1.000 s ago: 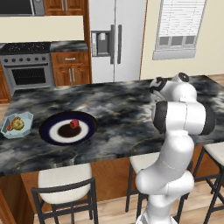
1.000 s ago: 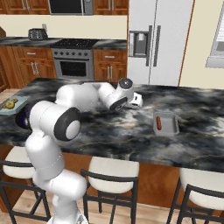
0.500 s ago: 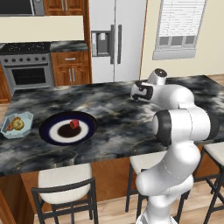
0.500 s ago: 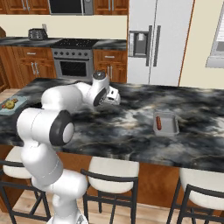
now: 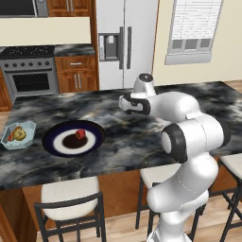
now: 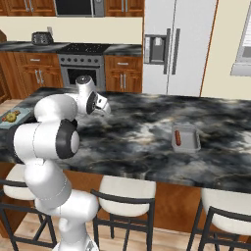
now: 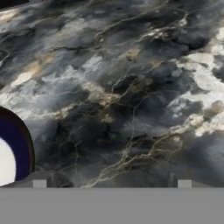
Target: Place one cooked food and one vegetable from the large plate to each tupperware container.
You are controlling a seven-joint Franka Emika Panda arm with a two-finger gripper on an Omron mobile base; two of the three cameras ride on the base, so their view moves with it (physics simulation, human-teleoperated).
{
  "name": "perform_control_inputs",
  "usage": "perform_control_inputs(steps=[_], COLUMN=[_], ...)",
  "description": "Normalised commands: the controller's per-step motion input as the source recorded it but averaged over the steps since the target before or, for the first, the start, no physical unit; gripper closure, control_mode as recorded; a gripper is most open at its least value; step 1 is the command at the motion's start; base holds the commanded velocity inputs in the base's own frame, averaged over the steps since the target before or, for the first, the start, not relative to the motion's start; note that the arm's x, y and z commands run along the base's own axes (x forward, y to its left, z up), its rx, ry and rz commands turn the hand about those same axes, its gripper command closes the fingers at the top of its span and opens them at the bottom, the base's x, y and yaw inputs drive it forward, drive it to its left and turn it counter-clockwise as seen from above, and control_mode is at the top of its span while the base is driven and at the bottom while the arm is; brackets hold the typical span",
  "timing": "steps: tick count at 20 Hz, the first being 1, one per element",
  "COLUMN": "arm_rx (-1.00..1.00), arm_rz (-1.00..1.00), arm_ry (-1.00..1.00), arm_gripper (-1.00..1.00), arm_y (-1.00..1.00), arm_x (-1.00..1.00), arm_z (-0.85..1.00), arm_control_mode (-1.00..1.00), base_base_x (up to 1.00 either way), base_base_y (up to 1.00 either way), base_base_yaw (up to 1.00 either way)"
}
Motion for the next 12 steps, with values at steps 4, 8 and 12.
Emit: perform_control_inputs(steps=[4, 8, 12], arm_rx=[0.15, 0.13, -0.01], arm_rz=[-0.08, -0.03, 0.00], arm_ry=[0.05, 0.02, 0.04], arm_gripper=[-1.00, -1.00, -1.00], arm_y=[0.80, 0.77, 0.85], arm_x=[0.00, 0.00, -0.06], arm_z=[0.00, 0.00, 0.00], arm_control_mode=[-1.00, -1.00, -1.00], base_base_x=[0.00, 0.00, 0.00], base_base_y=[0.00, 0.00, 0.00], base_base_yaw=[0.00, 0.00, 0.00])
